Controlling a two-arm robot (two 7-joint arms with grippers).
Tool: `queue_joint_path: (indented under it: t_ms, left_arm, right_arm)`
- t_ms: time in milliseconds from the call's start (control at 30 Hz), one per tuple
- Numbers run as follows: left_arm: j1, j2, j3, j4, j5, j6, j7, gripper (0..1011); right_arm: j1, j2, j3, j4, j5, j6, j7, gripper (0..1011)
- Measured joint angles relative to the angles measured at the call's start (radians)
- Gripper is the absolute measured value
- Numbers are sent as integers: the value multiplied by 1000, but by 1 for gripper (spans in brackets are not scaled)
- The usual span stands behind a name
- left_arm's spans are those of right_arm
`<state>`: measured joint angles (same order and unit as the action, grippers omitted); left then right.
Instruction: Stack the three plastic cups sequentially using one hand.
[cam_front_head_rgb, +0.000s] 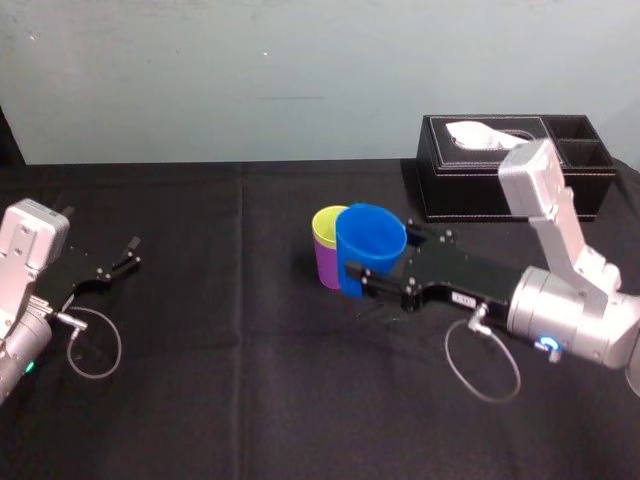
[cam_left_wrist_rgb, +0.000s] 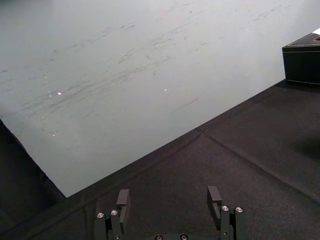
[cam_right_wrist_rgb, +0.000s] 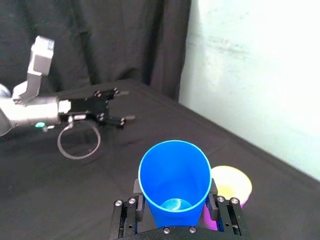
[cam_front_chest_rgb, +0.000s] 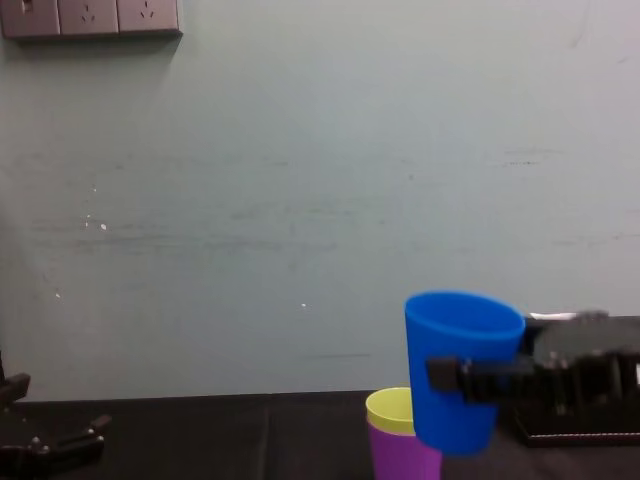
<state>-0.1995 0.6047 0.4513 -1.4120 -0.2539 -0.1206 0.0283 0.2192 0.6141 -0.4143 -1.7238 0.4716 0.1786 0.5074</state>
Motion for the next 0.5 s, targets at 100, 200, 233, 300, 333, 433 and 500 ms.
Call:
queue_joint_path:
  t_ms: [100,200,233,300,333,433,500]
  left_arm:
    - [0,0,0,0,0,0,0,1010]
    - [0,0,0,0,0,0,0,1010]
    - [0,0,0,0,0,0,0,1010]
    - [0,0,0,0,0,0,0,1010]
    - [0,0,0,0,0,0,0,1010]
    - [0,0,0,0,0,0,0,1010]
    - [0,0,0,0,0,0,0,1010]
  right_arm:
    - [19,-4,-2,5,-1,5,-3,718]
    - [46,-13,-5,15,-1,13,-8,718]
    - [59,-17,-7,21,-3,16,-11,718]
    - [78,-25,-12,33,-7,22,-16,718]
    - [84,-27,-13,38,-8,24,-17,718]
    - [107,-38,-19,57,-11,30,-20,718]
    - [117,-43,-21,68,-12,32,-22,718]
